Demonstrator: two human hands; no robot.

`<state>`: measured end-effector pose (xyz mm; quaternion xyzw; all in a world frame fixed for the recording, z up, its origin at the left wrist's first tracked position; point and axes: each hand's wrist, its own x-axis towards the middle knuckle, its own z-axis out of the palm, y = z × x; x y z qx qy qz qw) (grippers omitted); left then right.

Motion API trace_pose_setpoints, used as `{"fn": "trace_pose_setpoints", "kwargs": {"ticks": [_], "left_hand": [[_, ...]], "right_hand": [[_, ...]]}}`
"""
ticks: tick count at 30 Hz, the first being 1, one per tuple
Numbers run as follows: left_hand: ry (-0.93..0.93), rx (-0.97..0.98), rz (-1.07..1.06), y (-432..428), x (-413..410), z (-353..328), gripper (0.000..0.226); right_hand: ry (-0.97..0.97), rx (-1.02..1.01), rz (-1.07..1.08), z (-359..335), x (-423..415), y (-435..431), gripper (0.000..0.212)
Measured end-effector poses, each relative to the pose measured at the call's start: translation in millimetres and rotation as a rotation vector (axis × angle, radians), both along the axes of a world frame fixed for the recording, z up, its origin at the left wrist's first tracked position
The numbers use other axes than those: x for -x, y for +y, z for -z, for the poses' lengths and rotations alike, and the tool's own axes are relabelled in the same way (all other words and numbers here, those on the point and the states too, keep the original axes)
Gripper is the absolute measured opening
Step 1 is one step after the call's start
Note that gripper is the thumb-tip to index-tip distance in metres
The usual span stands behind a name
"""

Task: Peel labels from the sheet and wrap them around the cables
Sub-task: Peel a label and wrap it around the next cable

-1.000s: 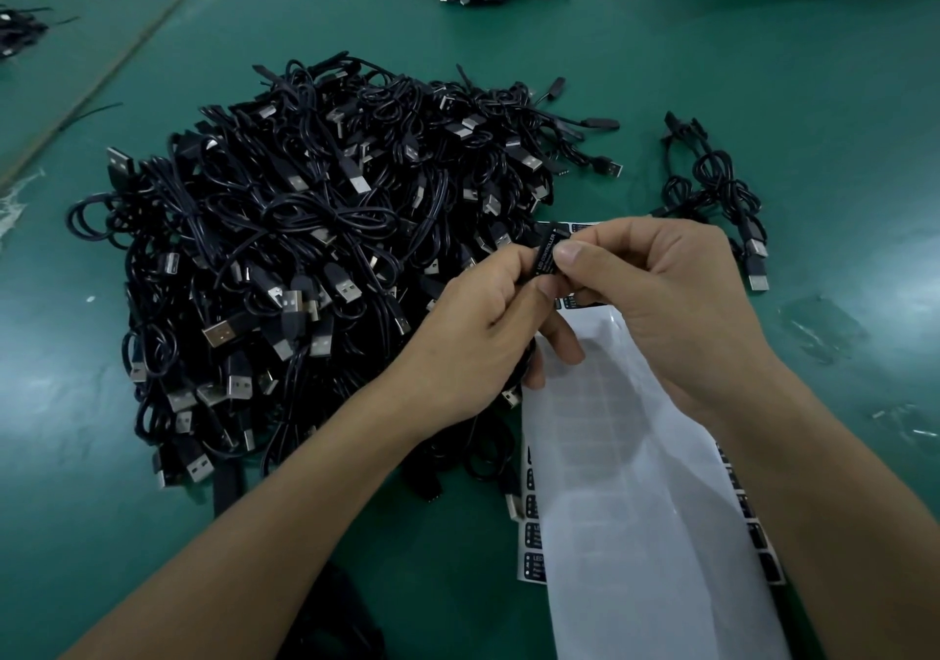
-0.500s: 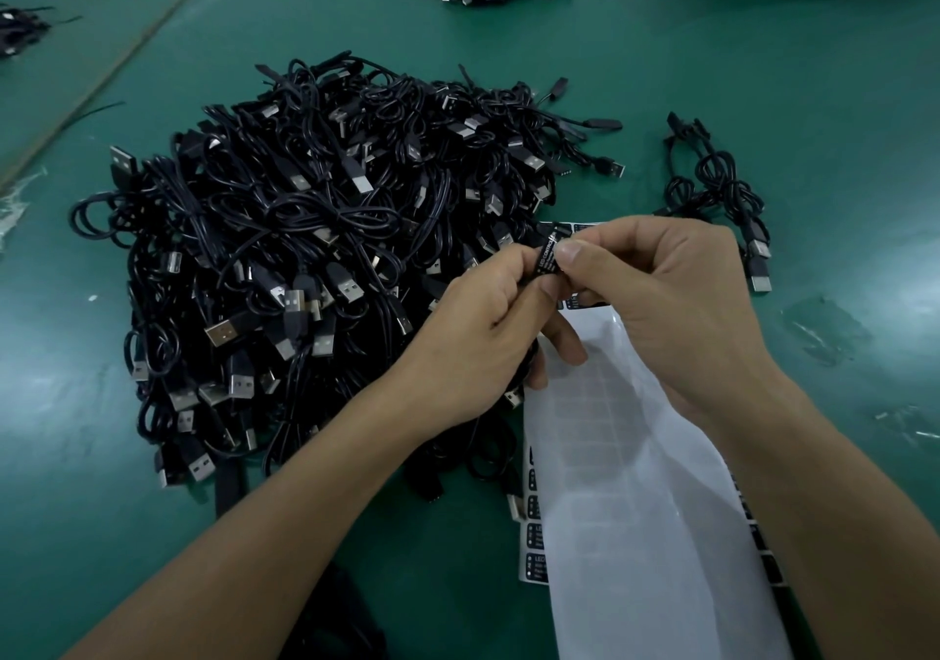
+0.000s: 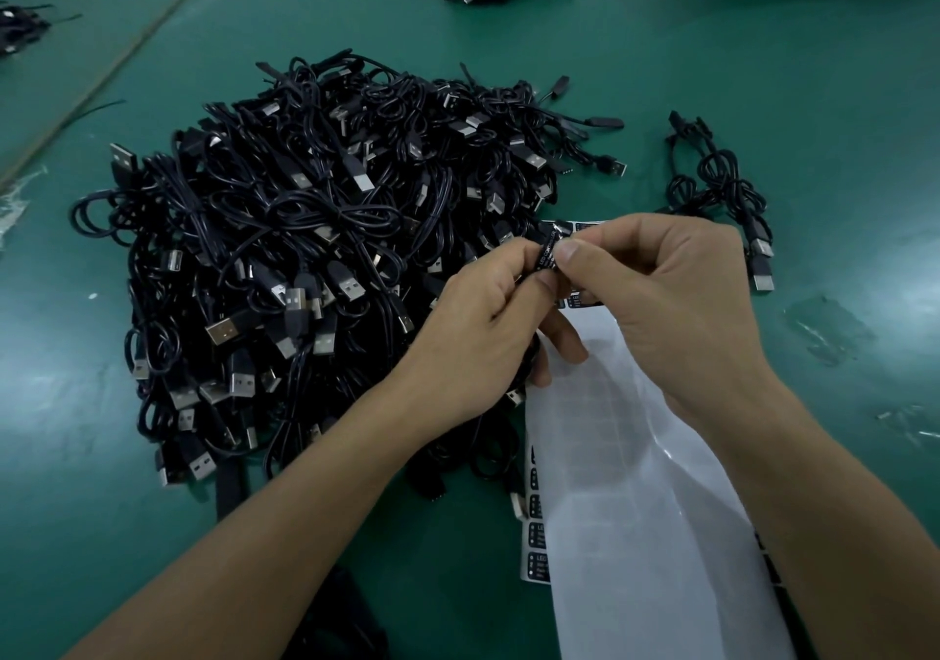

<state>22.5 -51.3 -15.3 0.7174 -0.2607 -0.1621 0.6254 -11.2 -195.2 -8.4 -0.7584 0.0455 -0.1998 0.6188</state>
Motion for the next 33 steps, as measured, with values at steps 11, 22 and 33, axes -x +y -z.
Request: {"fn": "trace_pose_setpoints", "kwargs": {"ticks": [11,22,33], "left_hand": [[0.006,-0.005,-0.013,-0.5,0.8,-0.7,0.022],[0.043,-0.032,-0.042,1.5,-2.2,0.3,0.024],[0.022,-0.02,-0.034,1.0,-2.0,1.0,0.023]], "right_hand": [[-0.018,0.023,0.071,-0.6,1.5,4.9,0.012],[-0.055,0.046,0.061,0.0,1.5,5.8,0.011],[-0.063,0.066,0.042,-1.0,1.9,4.8,0.014]]}}
